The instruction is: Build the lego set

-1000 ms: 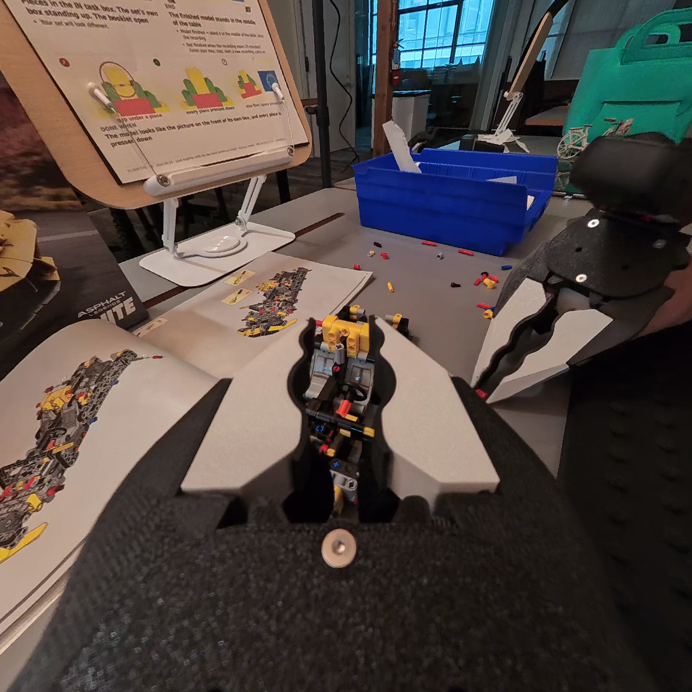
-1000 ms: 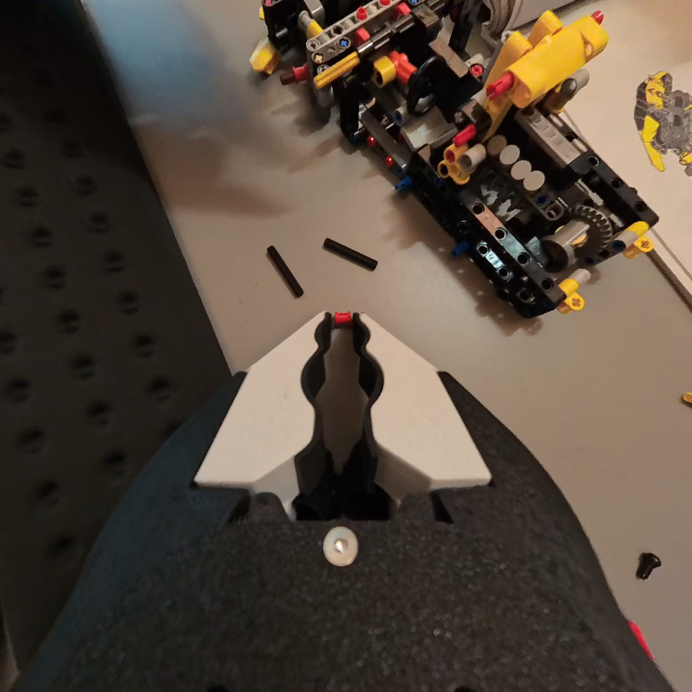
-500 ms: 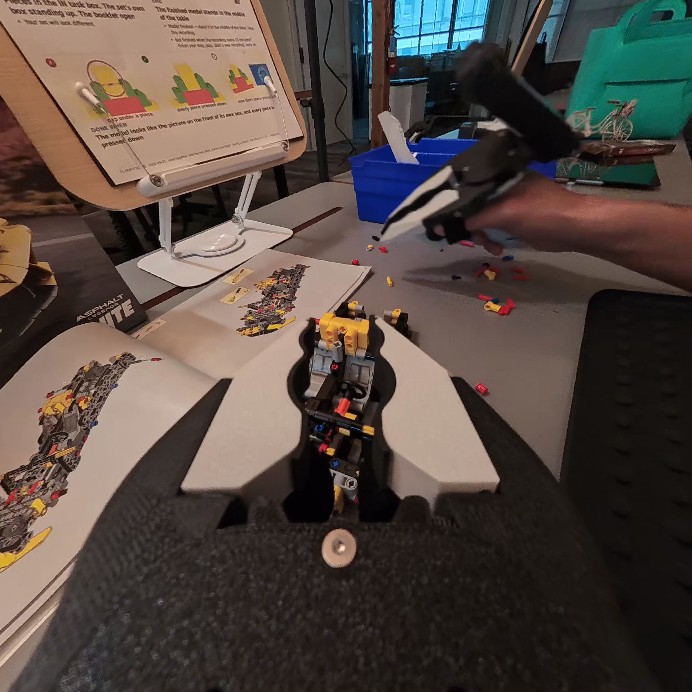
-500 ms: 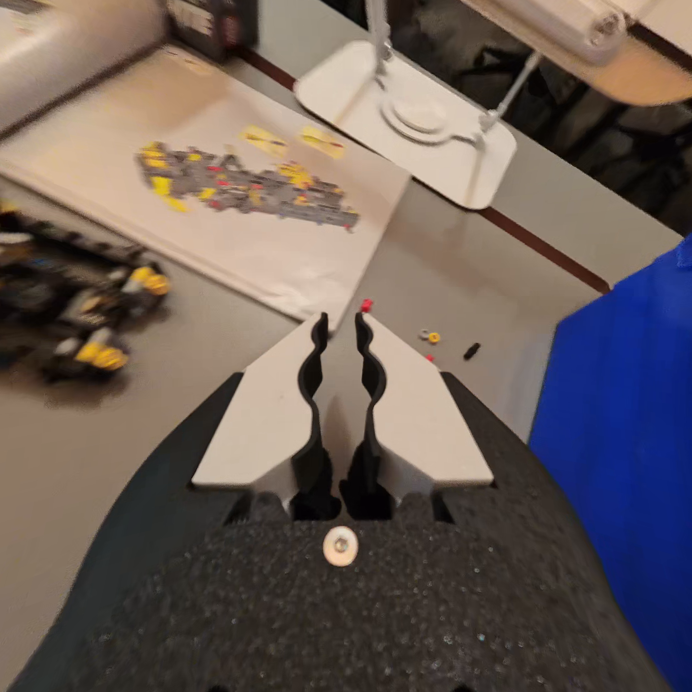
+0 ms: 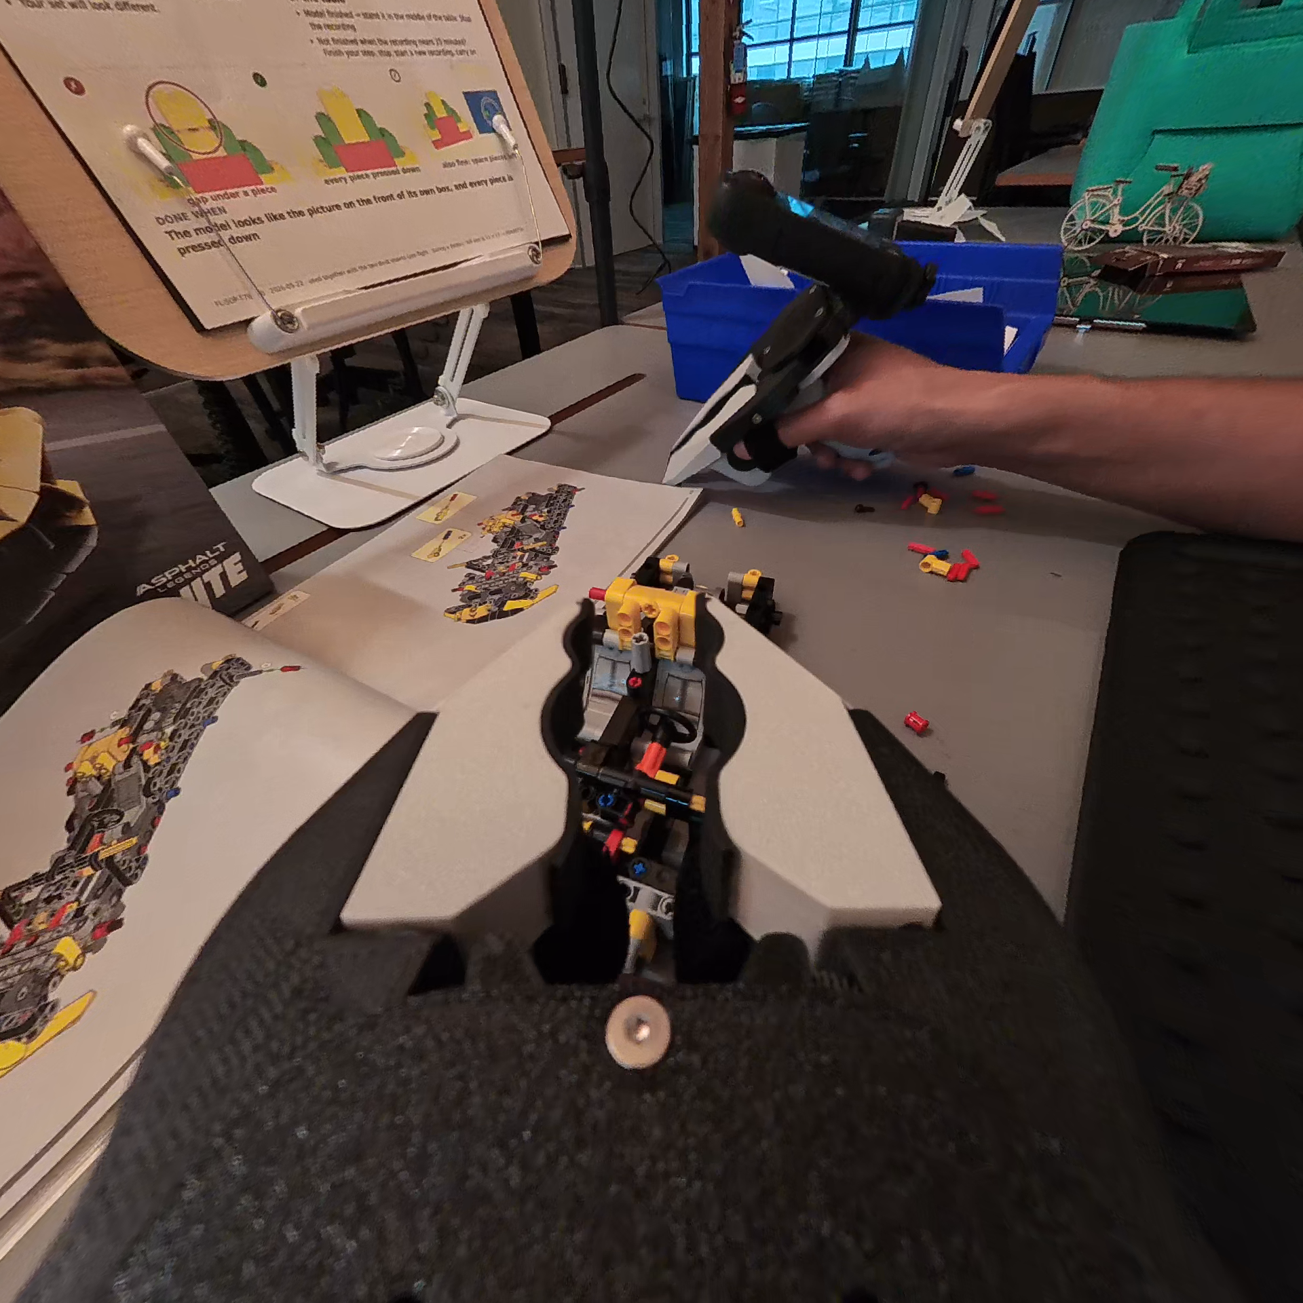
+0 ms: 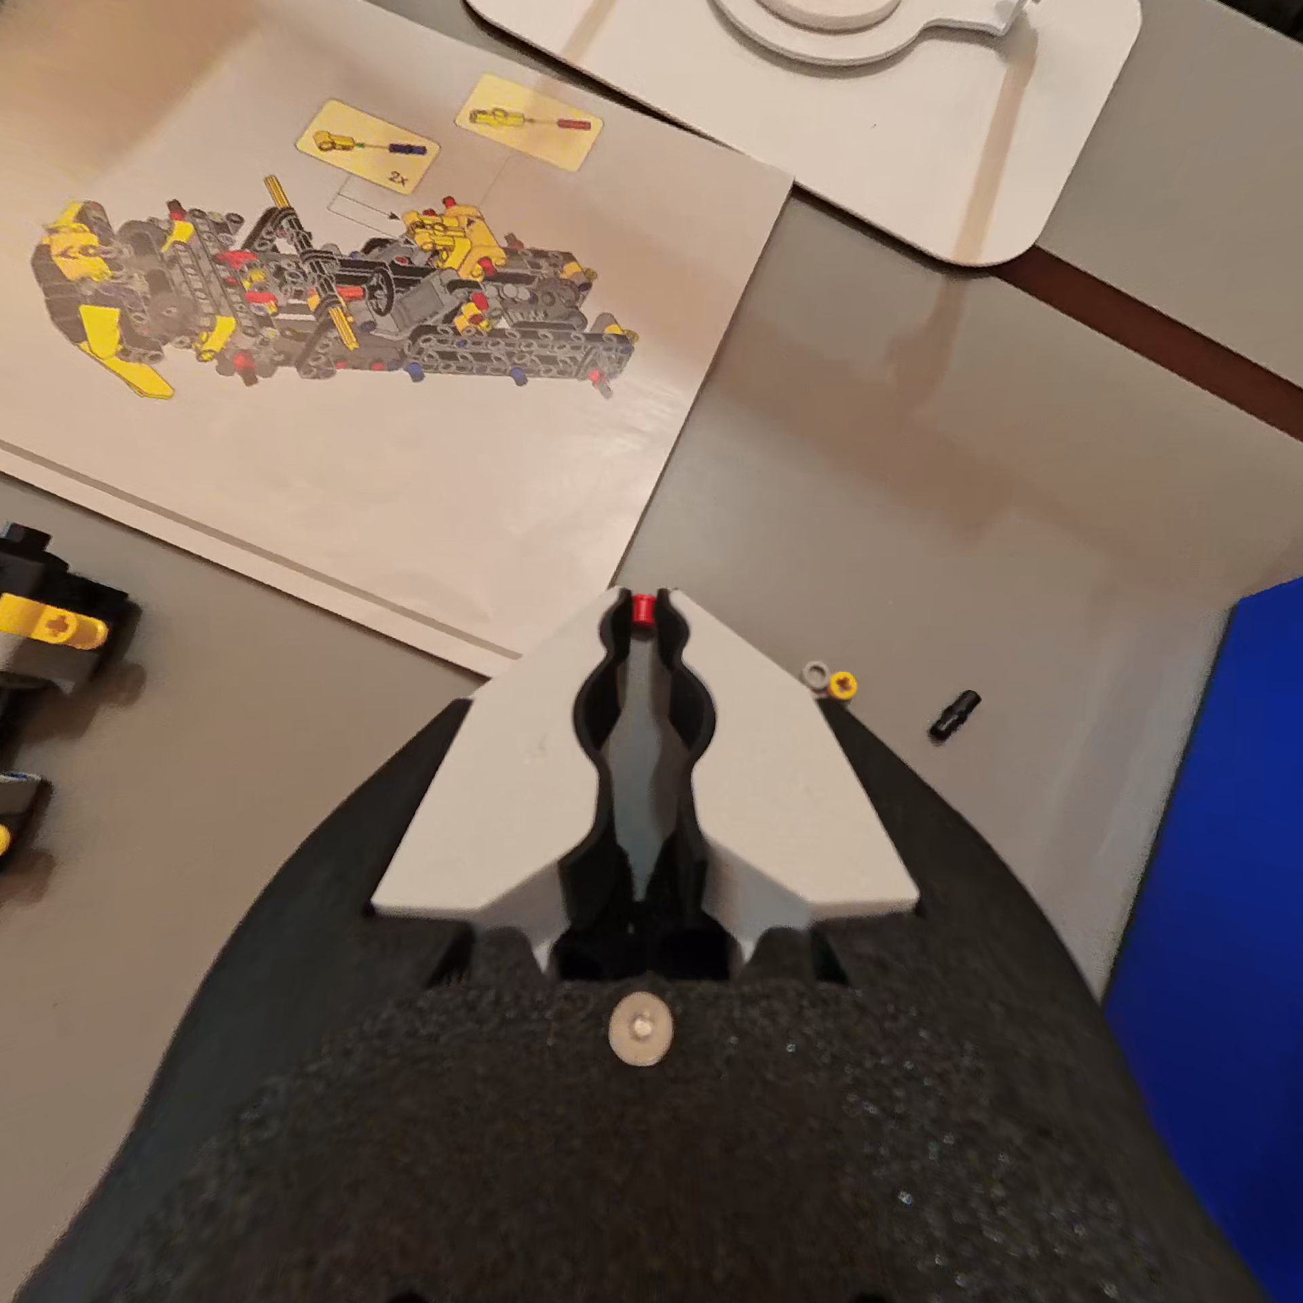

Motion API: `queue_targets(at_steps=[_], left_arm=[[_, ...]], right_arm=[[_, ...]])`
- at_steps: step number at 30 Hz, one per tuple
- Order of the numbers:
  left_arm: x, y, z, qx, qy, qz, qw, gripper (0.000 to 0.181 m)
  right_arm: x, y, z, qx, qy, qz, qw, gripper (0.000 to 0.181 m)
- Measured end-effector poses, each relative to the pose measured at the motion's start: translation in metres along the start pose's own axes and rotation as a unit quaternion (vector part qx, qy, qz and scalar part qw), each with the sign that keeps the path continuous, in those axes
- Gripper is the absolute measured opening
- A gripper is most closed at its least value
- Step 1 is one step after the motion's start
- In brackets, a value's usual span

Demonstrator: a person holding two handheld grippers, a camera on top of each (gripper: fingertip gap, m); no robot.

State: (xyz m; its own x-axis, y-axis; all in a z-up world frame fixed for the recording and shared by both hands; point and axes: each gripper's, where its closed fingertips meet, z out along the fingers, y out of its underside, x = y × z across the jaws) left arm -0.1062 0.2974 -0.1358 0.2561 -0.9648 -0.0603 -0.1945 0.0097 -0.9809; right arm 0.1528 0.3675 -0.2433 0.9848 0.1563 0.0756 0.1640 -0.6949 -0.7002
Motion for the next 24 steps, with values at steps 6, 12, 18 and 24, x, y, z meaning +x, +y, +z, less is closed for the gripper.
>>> queue_targets(at_steps=[6, 12, 18, 24], left_arm=[[-0.004, 0.002, 0.000, -0.004, -0.007, -0.002, 1.000, 0.028], [-0.009, 0.000, -0.001, 0.003, -0.015, -0.016, 1.000, 0.028], [-0.005, -0.003, -0.002, 0.007, -0.007, -0.013, 1.000, 0.028], [-0.001, -0.002, -0.004, 0.004, 0.004, -0.010, 1.000, 0.028]], right_arm=[[-0.013, -0.022, -0.033, 0.049, -0.016, -0.026, 0.998, 0.005], [-0.122, -0.017, -0.093, 0.074, -0.189, -0.090, 0.975, 0.006], [-0.184, 0.039, -0.098, 0.016, -0.230, -0.119, 0.966, 0.005], [-0.202, 0.050, -0.086, -0.011, -0.224, -0.156, 0.962, 0.006]])
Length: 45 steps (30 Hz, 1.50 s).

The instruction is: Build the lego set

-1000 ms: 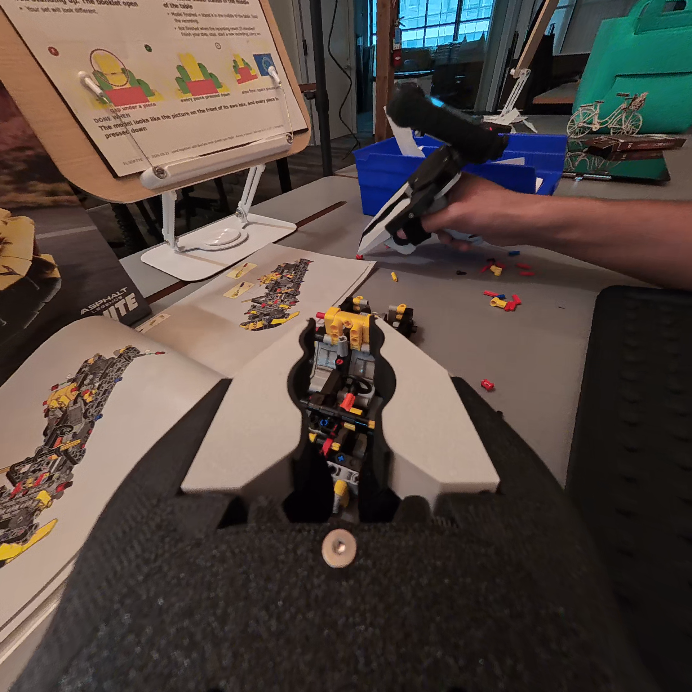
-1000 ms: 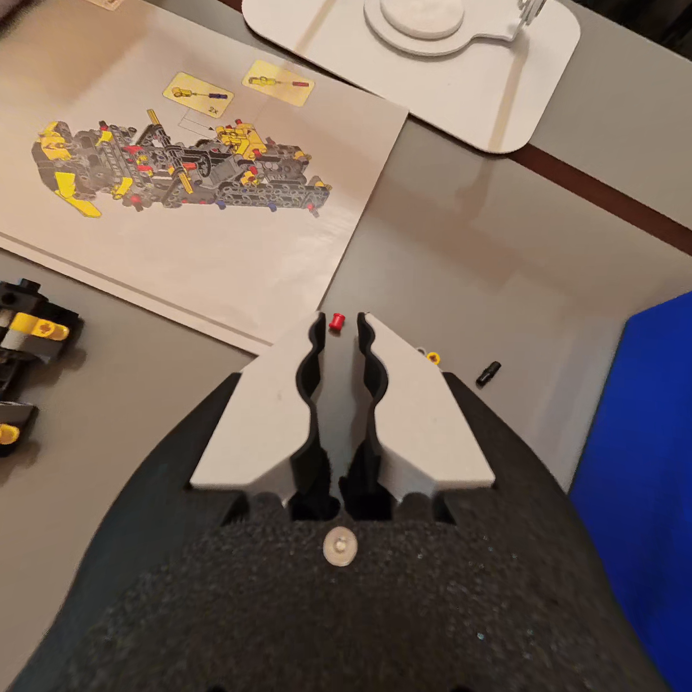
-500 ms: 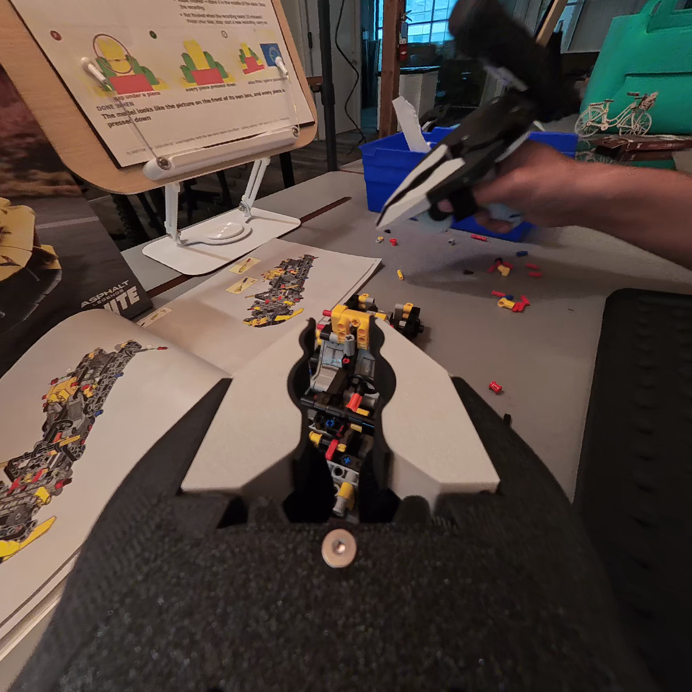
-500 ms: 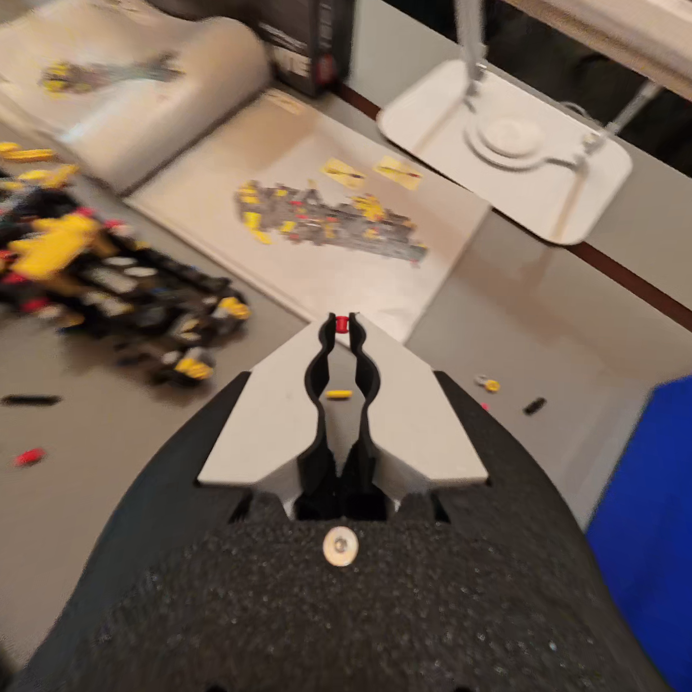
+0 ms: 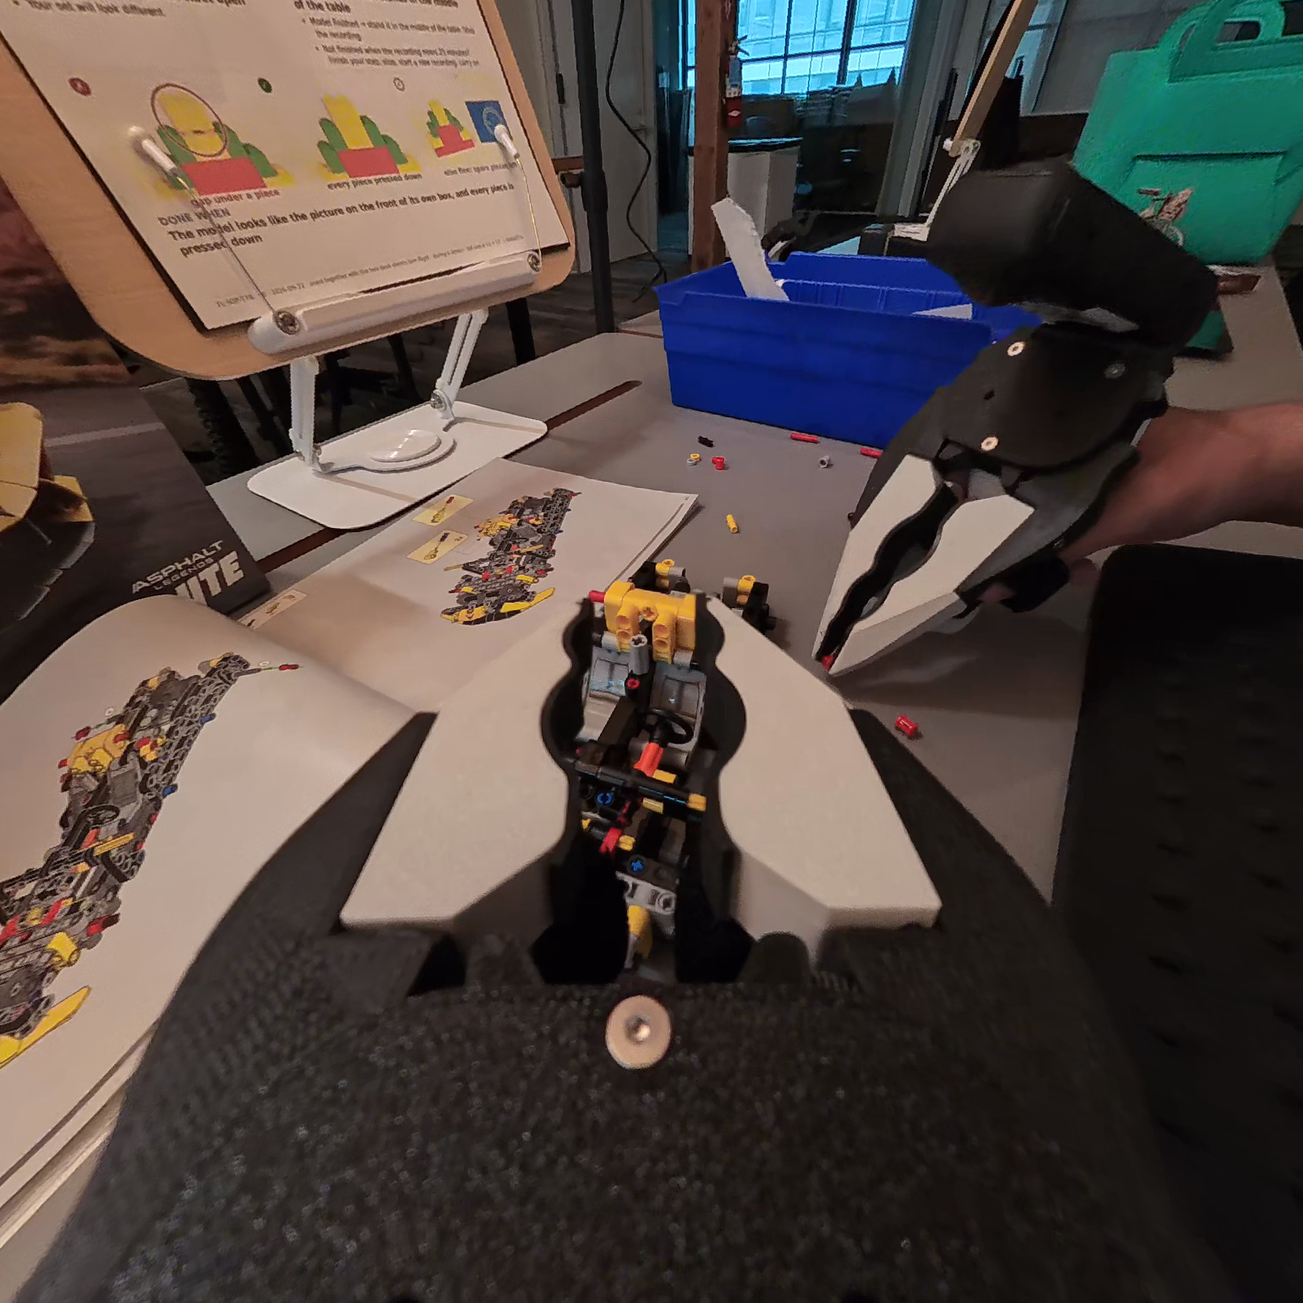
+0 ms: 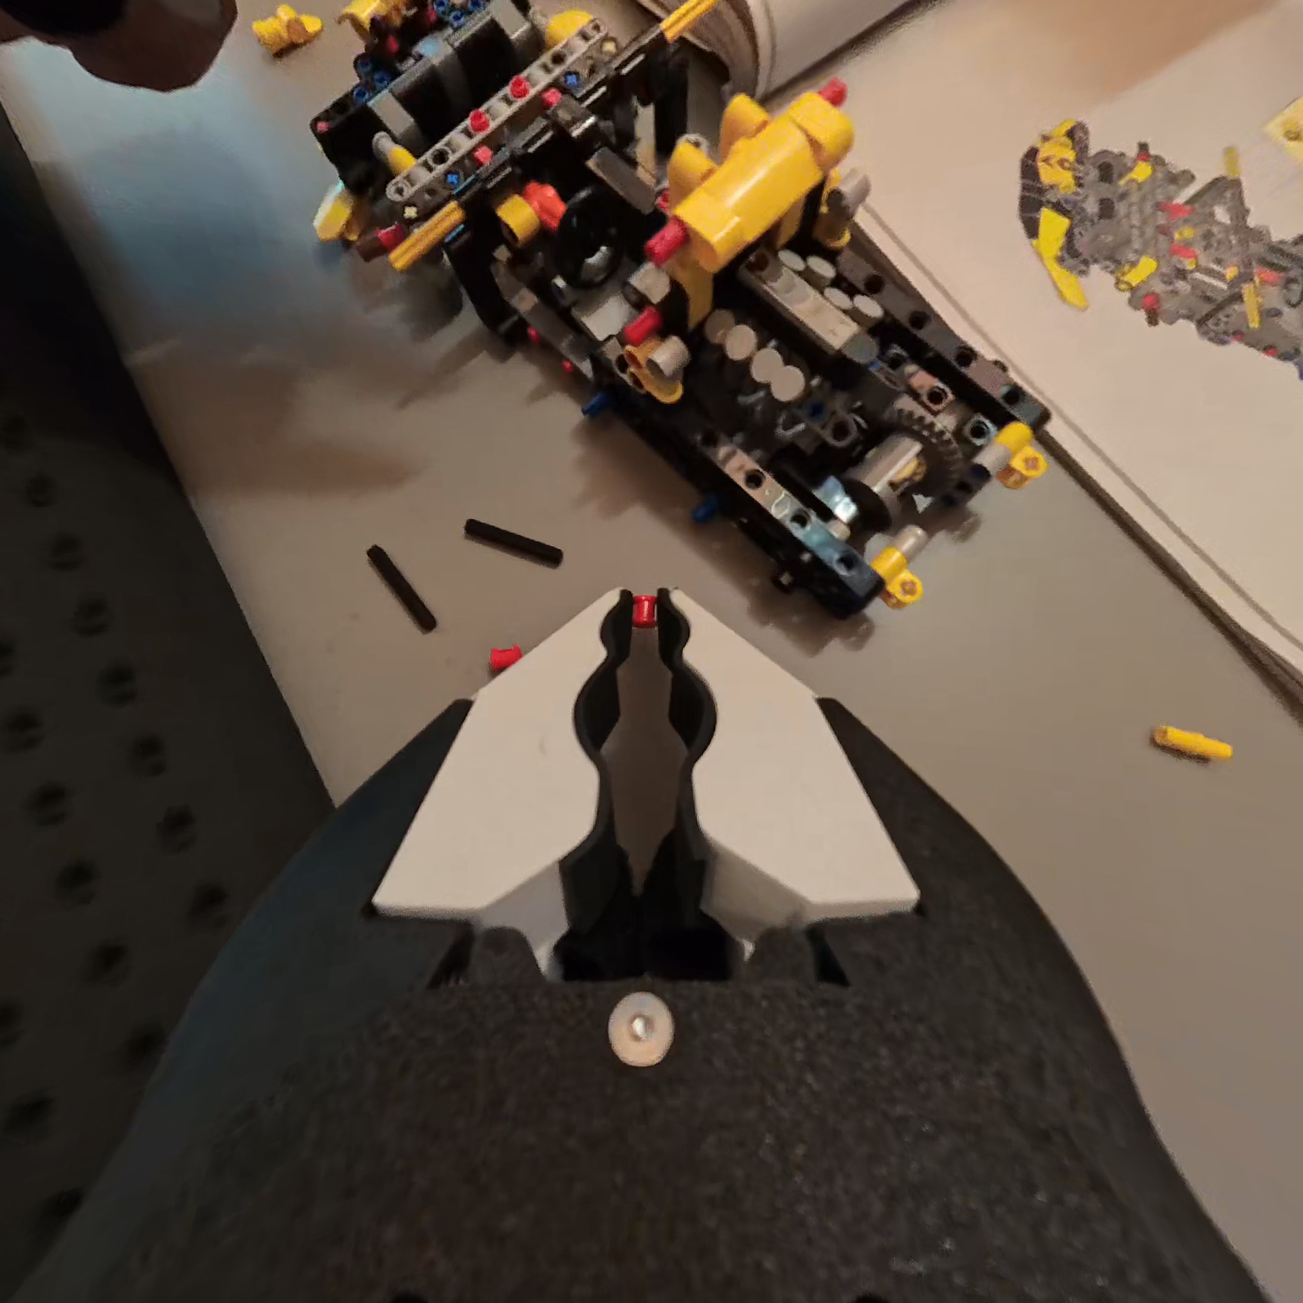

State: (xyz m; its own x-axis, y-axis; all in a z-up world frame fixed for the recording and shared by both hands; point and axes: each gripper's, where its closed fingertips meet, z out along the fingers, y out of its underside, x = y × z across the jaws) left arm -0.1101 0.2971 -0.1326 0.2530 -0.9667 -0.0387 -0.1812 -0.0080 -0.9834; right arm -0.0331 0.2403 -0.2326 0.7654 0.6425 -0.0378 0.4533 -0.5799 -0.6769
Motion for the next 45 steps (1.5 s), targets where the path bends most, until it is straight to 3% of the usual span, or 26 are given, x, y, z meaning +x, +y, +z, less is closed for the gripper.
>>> queue_targets(at_steps=[12, 15, 19, 23, 27, 35, 40, 45], left_arm=[[0.002, 0.005, -0.004, -0.007, 0.016, -0.016, 1.000, 0.029], [0.018, 0.009, -0.006, -0.028, 0.054, -0.016, 0.998, 0.028], [0.013, 0.006, -0.006, -0.012, 0.041, -0.022, 0.999, 0.028], [-0.003, -0.002, -0.011, 0.013, 0.010, -0.047, 0.999, 0.028], [-0.016, -0.003, -0.014, 0.015, -0.015, -0.075, 0.997, 0.027], [-0.056, 0.016, -0.019, -0.027, -0.110, -0.127, 0.985, 0.028], [-0.092, 0.023, -0.037, -0.020, -0.181, -0.164, 0.970, 0.029], [-0.132, 0.040, -0.061, -0.042, -0.277, -0.184, 0.942, 0.028]], right_arm=[[-0.004, 0.001, 0.012, -0.021, 0.007, -0.039, 0.999, 0.006], [0.001, -0.014, 0.006, 0.023, 0.021, -0.042, 0.999, 0.007], [0.024, -0.050, -0.006, 0.122, 0.057, -0.012, 0.991, 0.016], [0.036, -0.073, -0.009, 0.209, 0.038, 0.068, 0.975, 0.020], [0.045, -0.081, -0.018, 0.257, 0.060, 0.083, 0.961, 0.020], [0.037, -0.084, -0.025, 0.267, 0.089, 0.026, 0.959, 0.012], [0.021, -0.090, -0.034, 0.269, 0.100, -0.008, 0.958, 0.010], [0.018, -0.089, -0.049, 0.272, 0.185, -0.063, 0.942, 0.001]])
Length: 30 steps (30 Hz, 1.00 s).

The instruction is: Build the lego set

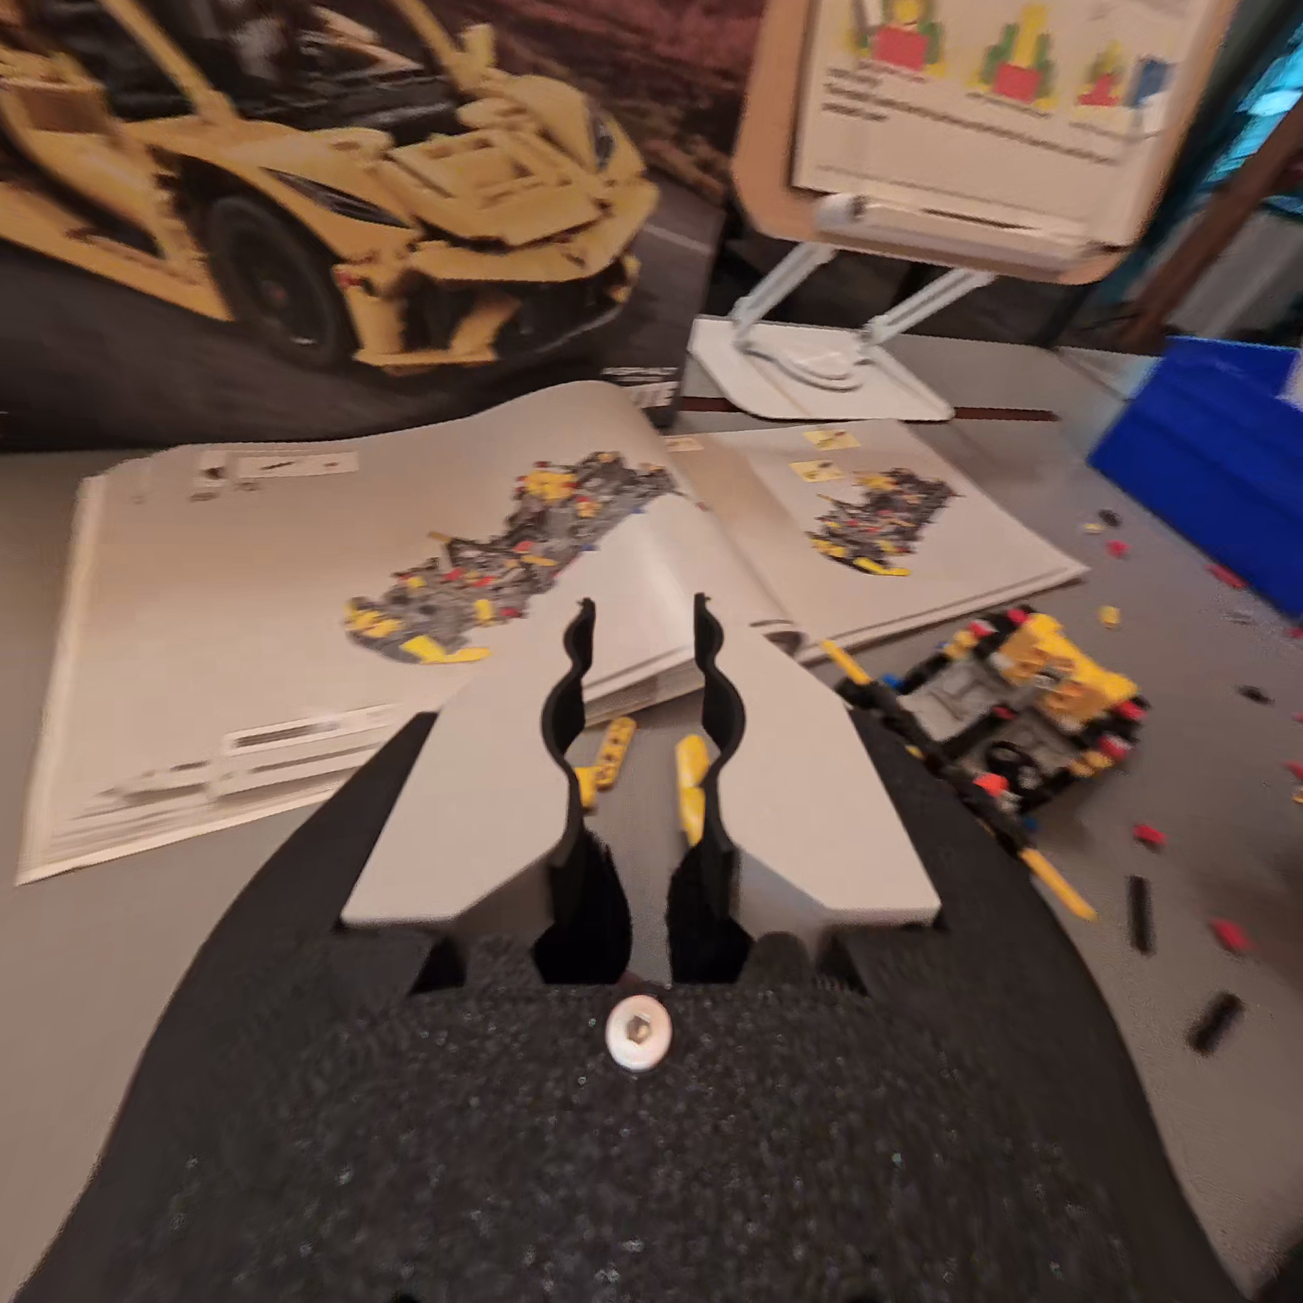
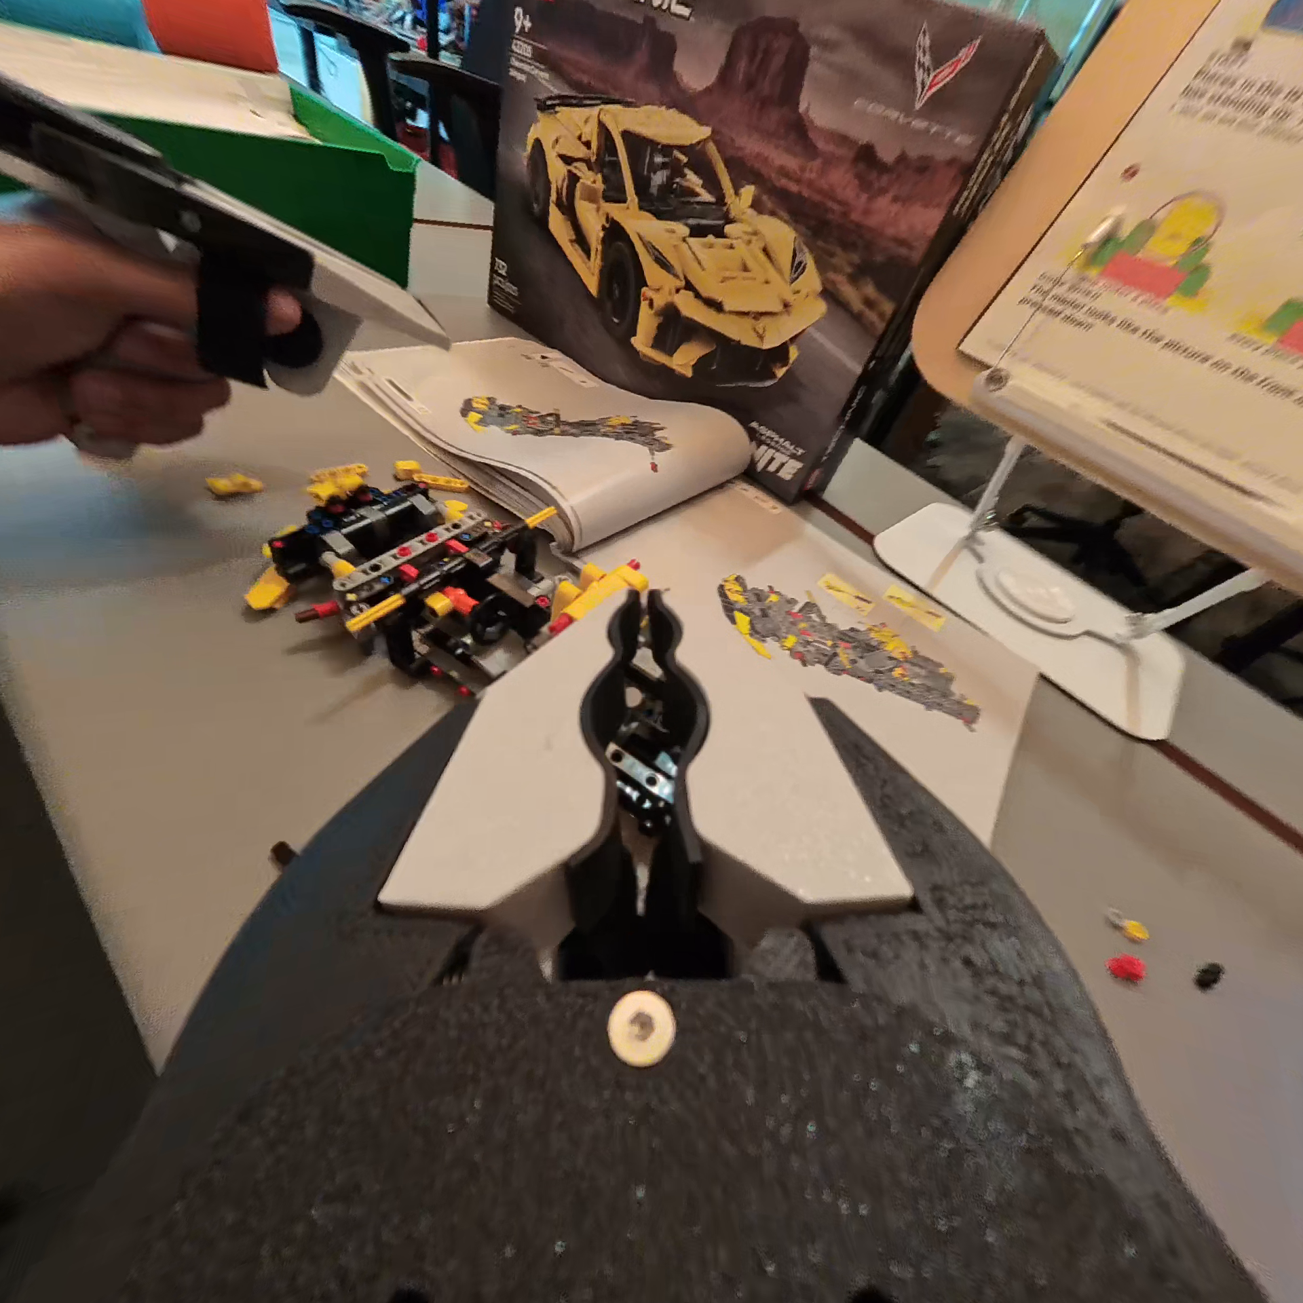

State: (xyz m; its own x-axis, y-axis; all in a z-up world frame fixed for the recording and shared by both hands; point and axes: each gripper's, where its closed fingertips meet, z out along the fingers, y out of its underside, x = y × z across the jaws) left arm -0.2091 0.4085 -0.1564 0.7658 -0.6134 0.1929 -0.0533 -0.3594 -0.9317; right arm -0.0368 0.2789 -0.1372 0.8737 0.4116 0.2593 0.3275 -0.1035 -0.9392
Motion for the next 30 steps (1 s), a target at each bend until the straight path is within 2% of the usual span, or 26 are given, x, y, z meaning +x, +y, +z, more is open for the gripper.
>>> queue_targets(at_steps=[3, 6, 11, 18, 23, 30], left_arm=[[-0.024, 0.000, -0.001, -0.010, -0.062, 0.021, 0.998, 0.028], [-0.033, -0.004, -0.003, -0.003, -0.075, 0.015, 0.997, 0.027], [-0.039, -0.003, -0.007, -0.002, -0.090, 0.026, 0.996, 0.024], [-0.034, -0.001, 0.004, -0.015, -0.090, 0.055, 0.994, 0.022], [-0.034, -0.007, 0.004, -0.004, -0.097, 0.075, 0.992, 0.022], [-0.044, -0.003, -0.005, -0.001, -0.114, 0.059, 0.992, 0.023]], right_arm=[[-0.004, 0.005, 0.001, -0.014, 0.020, -0.047, 0.999, 0.000], [-0.009, 0.009, 0.008, -0.029, 0.013, -0.059, 0.998, 0.000], [0.001, 0.012, 0.012, -0.038, 0.018, -0.040, 0.998, 0.000], [0.020, 0.016, 0.010, -0.040, 0.025, 0.020, 0.999, 0.000], [0.027, 0.014, 0.009, -0.040, 0.044, 0.002, 0.998, 0.000], [0.024, 0.021, 0.014, -0.050, 0.028, 0.023, 0.998, 0.000]])
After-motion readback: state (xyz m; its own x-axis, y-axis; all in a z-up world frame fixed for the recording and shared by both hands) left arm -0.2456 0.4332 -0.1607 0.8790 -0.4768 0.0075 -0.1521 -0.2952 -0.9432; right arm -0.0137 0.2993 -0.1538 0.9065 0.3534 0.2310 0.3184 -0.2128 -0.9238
